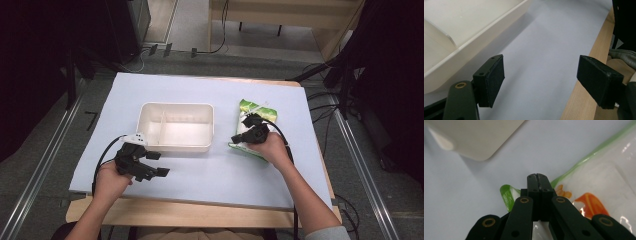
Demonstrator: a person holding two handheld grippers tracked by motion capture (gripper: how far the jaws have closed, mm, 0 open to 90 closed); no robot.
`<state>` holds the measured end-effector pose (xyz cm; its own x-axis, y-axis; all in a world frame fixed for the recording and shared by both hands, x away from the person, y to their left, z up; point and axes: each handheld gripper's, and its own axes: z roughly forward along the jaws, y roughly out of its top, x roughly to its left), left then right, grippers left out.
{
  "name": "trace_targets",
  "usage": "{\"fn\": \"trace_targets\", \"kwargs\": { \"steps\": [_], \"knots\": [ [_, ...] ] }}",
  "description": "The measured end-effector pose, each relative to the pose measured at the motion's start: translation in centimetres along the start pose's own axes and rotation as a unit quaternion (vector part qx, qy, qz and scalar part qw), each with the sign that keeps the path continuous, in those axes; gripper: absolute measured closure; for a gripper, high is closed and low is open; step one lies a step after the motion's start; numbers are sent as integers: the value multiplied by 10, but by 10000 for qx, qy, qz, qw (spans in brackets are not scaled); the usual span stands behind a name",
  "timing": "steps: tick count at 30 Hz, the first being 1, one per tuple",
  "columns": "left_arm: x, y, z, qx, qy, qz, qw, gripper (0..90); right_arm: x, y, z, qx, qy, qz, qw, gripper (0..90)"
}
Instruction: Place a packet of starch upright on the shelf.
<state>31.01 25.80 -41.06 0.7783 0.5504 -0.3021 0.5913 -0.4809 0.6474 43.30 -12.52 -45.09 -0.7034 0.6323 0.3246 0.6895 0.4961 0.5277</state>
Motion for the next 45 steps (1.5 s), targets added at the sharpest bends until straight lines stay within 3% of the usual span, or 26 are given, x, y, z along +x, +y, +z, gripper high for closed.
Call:
{"fn": "trace_targets", "kwargs": {
  "steps": [5,11,14,15,16,17,20,23,26,31,32,33,35,36,41,42,45],
  "knots": [
    [0,0,-1,-1,4,5,10000,229,5,-12,-8,136,86,-27,9999,900],
    [-1,1,-2,-3,11,44,10000,229,6,-12,-12,106,62,60,9999,900],
    [-1,1,-2,-20,4,25,10000,230,6,-8,-29,-230,-41,71,9997,881],
    [-1,1,-2,-13,6,28,10000,230,6,-8,-29,-230,-41,71,9997,881],
    [-1,1,-2,-22,3,23,10000,229,4,-6,-40,-400,-143,84,9991,855],
    [-1,1,-2,-22,3,23,10000,229,4,-6,-40,-400,-143,84,9991,855],
    [-1,1,-2,-29,-13,25,10000,229,-4,-6,-58,-725,-359,255,9964,772],
    [-1,1,-1,-14,4,25,10000,229,-10,-8,-64,-806,-506,334,9949,728],
    [-1,1,-1,-6,0,27,10000,229,-24,-14,-75,-973,-703,610,9909,649],
    [0,1,-1,-15,-16,36,10000,230,-40,-20,-81,-1065,-863,848,9869,584],
    [0,1,-1,-16,-8,35,10000,229,-46,-23,-83,-1121,-1021,920,9841,566],
    [0,1,-1,-16,-8,35,10000,230,-46,-23,-83,-1121,-1021,920,9841,566],
    [-1,2,-1,-20,-5,40,10000,229,-54,-26,-83,-1234,-1107,1039,9807,543],
    [-1,2,0,11,8,60,10000,230,-60,-27,-81,-1187,-1194,1160,9789,518],
    [-1,2,2,30,10,45,10000,229,-72,-27,-69,-1018,-1432,1248,9765,479],
    [-1,2,2,54,11,56,10000,229,-78,-27,-63,-954,-1496,1437,9736,460],
    [-1,2,3,53,9,58,10000,230,-88,-28,-56,-861,-1495,1632,9714,473]
  ]
}}
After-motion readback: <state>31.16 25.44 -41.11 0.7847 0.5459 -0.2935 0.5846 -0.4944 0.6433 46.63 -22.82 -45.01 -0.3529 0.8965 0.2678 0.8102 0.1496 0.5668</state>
